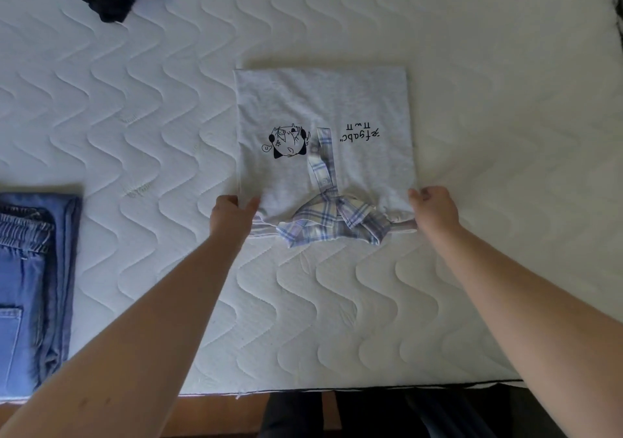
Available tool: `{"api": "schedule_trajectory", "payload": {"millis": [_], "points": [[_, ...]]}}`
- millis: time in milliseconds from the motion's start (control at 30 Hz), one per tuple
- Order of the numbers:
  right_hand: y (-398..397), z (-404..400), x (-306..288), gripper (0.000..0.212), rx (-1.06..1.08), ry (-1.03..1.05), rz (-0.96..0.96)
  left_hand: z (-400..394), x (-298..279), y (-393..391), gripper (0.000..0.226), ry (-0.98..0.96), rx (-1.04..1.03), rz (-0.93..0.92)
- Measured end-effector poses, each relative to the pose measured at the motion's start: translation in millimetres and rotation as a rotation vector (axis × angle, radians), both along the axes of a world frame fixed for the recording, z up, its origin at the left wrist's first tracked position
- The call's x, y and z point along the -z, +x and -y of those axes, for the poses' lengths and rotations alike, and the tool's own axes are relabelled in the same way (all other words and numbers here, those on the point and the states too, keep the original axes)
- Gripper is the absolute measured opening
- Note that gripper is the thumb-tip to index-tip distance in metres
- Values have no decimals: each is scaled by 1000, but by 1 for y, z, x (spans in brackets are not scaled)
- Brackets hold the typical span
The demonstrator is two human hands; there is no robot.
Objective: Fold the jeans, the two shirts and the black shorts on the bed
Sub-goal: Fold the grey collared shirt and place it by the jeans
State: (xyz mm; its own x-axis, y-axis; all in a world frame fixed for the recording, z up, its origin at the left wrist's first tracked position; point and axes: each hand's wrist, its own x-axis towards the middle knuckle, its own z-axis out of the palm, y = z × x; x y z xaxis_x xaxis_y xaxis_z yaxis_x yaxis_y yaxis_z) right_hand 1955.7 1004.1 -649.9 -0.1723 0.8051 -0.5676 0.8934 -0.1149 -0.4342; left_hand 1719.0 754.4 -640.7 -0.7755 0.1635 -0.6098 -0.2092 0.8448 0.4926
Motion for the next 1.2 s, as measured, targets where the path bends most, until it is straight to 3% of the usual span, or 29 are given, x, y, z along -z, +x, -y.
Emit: {"api": "schedule_trajectory", "payload": {"millis": [100, 300, 433, 700, 800, 867, 967, 1067, 1200], "points": [[-3, -2, 1, 39, -21, -122, -9, 0, 4, -7, 25, -25, 27, 30], [5, -1, 5, 40, -61, -46, -45, 10, 7, -9, 27, 38, 5, 51], [12, 8, -1, 28, -130, -37, -29, 10, 3, -1, 32, 109, 30, 107], [33, 24, -5, 23, -66, -99, -85, 21, 8, 21, 30, 74, 29, 76], [46, 36, -3, 24, -146, -120, 37, 35, 4, 37, 24, -78, 121, -13], [49, 45, -2, 33, -101, -73, 85, 39, -2, 49, 29, -184, 189, -213], [45, 60, -10, 46, 11, 226, 60, 31, -12, 62, 39, -36, 345, -489], [25, 75, -18, 35, -148, 385, -108, 11, -10, 66, 40, 80, 640, -537], [-9, 94, -20, 44, -364, 31, -288, -18, 3, 67, 50, 144, 875, -461]]}}
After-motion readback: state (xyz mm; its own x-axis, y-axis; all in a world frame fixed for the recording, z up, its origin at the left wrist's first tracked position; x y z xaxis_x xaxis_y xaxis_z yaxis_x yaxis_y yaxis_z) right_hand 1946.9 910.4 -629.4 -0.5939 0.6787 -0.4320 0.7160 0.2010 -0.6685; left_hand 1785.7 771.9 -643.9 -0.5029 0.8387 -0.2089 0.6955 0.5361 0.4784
